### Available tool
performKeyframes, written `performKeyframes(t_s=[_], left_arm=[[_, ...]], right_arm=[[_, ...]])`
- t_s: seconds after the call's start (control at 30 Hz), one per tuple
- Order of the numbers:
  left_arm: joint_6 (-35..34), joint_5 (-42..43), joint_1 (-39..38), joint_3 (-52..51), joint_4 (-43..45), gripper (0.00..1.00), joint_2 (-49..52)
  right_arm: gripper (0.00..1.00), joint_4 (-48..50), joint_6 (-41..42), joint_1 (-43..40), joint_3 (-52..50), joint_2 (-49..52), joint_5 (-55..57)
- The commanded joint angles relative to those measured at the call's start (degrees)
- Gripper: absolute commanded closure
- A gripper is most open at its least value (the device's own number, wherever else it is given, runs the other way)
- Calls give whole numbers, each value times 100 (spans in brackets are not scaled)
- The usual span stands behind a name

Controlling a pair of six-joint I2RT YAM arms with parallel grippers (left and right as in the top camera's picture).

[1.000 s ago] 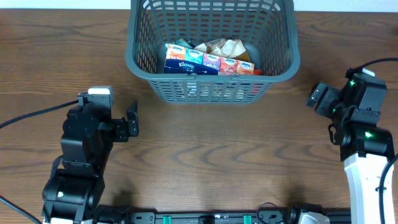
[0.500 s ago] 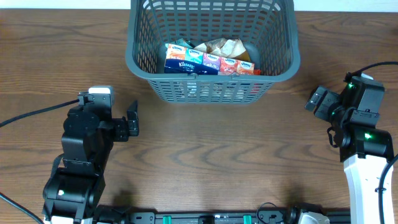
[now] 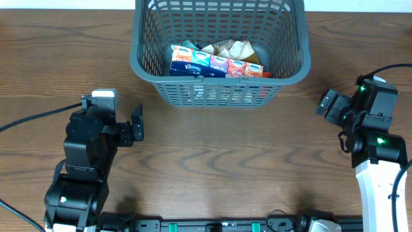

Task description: Pack container

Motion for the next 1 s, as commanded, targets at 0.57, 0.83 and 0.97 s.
performKeyframes(t_s=[0.57,0.83,0.97], left_arm=[[28,-7,-17,-2,0,1,0],[31,-7,-15,-2,0,1,2],[28,-7,-15,-2,0,1,0]], right_arm=[[1,1143,-645,649,-1047,-2120,-74],[1,1882,-1241,688,-2946,-4334,-1145],[1,2664,-1552,750,-3724,-4894,-1574]])
